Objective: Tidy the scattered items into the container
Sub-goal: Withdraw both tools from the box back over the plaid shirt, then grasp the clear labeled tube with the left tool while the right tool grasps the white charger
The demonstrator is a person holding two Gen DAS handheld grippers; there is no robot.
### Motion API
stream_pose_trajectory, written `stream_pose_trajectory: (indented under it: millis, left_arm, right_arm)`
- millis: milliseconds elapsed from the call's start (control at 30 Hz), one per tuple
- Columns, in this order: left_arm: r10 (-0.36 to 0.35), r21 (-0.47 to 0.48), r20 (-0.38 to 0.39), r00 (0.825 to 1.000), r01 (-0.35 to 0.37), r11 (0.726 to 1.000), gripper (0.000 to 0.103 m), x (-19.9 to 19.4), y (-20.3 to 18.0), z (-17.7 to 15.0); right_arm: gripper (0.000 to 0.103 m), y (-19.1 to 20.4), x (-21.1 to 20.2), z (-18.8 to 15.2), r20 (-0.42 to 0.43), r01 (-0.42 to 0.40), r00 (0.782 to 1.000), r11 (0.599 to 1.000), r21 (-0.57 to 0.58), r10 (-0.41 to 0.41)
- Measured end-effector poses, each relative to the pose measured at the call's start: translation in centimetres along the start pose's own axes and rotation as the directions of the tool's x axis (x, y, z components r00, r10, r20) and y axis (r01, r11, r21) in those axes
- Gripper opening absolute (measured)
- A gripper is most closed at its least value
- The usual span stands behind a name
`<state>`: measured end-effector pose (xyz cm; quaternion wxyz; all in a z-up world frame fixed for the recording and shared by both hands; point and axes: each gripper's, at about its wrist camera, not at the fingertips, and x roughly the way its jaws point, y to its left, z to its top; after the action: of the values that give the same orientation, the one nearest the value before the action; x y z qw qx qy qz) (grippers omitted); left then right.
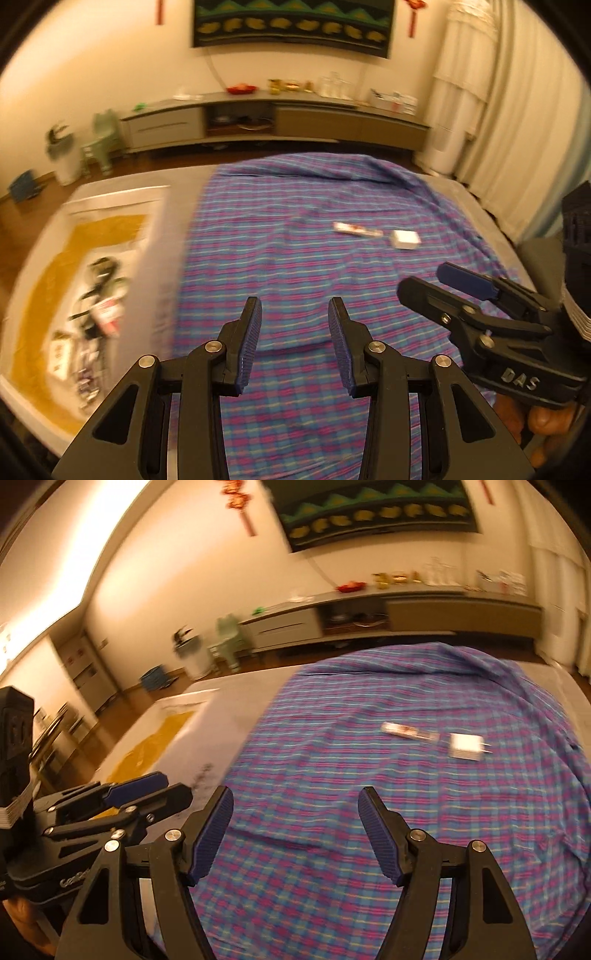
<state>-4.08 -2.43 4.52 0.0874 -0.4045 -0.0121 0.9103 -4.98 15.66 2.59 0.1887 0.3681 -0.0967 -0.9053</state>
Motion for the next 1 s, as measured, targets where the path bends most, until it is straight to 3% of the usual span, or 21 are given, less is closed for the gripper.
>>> stream_pose_trajectory:
  millis: [233, 500, 767, 1000]
  left_arm:
    - [-0.120, 0.005, -0.061, 0.991, 0.120, 0.993, 0.045, 6.0, -3.8, 2.7]
    - [-0.156, -0.006, -0.142, 0.977, 0.157, 0.988, 0.047, 15.6, -4.9, 5.8]
    - [-0.197, -0.014, -0.194, 0.961, 0.198, 0.980, 0.047, 23.4, -5.7, 8.4]
    - [-0.226, 0.034, -0.202, 0.953, 0.237, 0.971, 0.053, 26.7, -6.9, 9.2]
  right_arm:
    - [0.063, -7.0, 2.1, 2.1, -0.033, 0.130, 0.991, 0.989, 0.073, -0.128]
    - [0.063, -12.5, 7.6, 3.7, -0.112, 0.236, 0.966, 0.971, 0.034, -0.231]
    - [0.064, -15.0, 13.2, 4.7, -0.157, 0.319, 0.934, 0.947, -0.040, -0.321]
    - [0.067, -16.3, 15.1, 4.4, -0.174, 0.318, 0.930, 0.946, -0.064, -0.325]
